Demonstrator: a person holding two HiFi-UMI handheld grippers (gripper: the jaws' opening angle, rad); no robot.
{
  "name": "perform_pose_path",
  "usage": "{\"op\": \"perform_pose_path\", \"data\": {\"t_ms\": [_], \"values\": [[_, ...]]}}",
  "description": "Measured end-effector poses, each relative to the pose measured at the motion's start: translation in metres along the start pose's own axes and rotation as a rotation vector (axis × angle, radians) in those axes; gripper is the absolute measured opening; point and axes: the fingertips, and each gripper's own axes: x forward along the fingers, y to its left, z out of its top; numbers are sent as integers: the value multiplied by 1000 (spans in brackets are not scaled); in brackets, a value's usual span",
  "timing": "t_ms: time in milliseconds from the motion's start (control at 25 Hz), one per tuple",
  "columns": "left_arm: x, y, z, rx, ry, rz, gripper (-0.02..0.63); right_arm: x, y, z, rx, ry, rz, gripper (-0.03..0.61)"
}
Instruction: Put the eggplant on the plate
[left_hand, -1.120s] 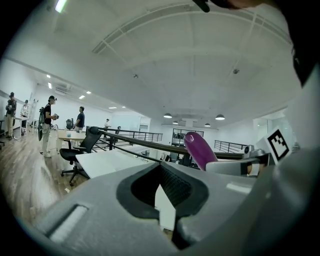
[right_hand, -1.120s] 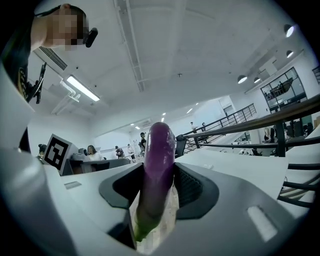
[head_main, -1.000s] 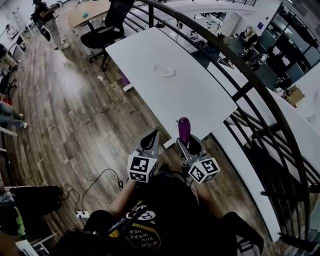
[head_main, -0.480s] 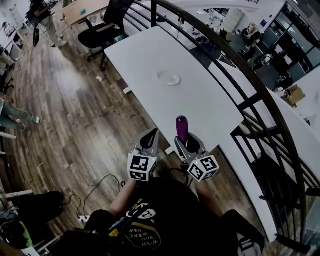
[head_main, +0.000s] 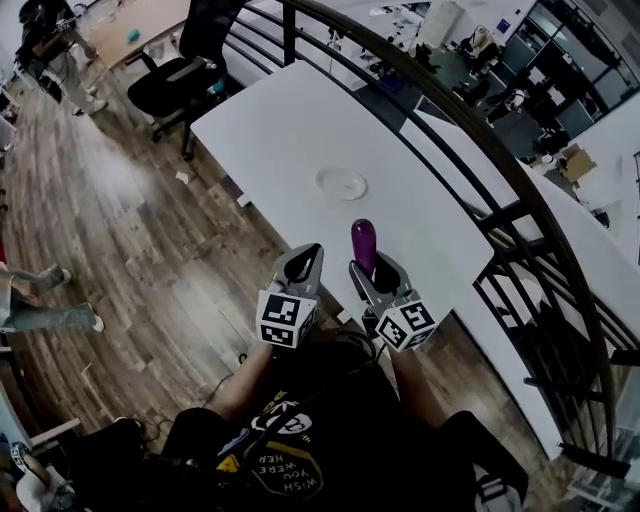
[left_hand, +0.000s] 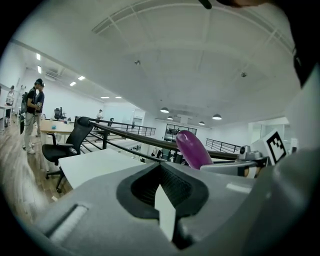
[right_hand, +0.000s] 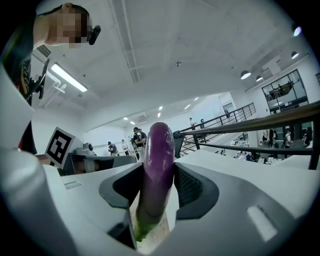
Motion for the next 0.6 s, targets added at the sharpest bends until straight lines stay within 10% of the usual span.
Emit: {"op": "perform_pose_path", "data": {"t_ms": [200, 440, 600], "values": [[-94, -164, -41, -35, 38, -31, 5, -178, 36, -38, -127, 97, 29, 192], [18, -27, -38, 16, 94, -19, 5, -1, -61, -58, -277, 283, 48, 192], [-25, -115, -73, -17, 153, 39, 5, -70, -89, -97, -384, 451, 64, 192]]}}
